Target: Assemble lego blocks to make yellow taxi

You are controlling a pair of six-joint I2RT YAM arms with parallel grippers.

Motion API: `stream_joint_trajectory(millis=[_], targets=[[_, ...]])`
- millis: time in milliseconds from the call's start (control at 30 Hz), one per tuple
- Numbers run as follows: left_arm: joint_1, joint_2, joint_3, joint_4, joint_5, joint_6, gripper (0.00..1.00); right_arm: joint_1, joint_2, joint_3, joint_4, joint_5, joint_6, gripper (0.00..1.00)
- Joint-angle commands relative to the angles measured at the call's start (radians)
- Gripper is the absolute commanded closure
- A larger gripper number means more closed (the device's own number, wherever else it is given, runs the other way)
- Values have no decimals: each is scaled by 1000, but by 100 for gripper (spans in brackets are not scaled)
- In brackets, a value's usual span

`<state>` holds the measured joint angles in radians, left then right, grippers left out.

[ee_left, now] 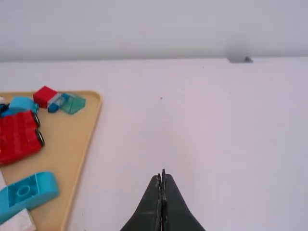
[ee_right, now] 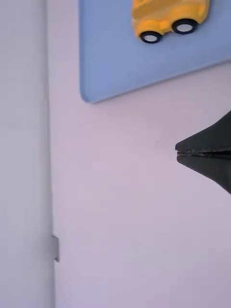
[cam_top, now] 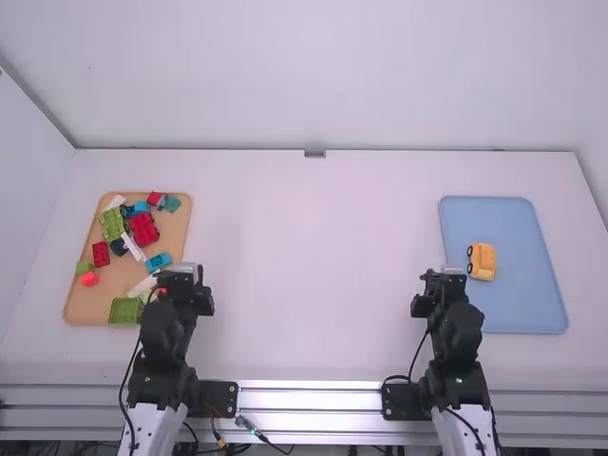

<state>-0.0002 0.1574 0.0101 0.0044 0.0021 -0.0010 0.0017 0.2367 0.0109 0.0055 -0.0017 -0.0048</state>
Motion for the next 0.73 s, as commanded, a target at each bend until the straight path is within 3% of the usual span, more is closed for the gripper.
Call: stream_joint_trajectory(millis=[0, 367, 700], targets=[[0, -36, -10, -4, -2, 1, 100, -2, -39, -11, -6, 2, 5, 100], [0, -155, -10, -4, -2, 1, 100, -2, -174, -11, -6, 2, 5, 100], [0, -157, -10, -4, -2, 1, 100, -2, -237, -11, -6, 2, 5, 100]])
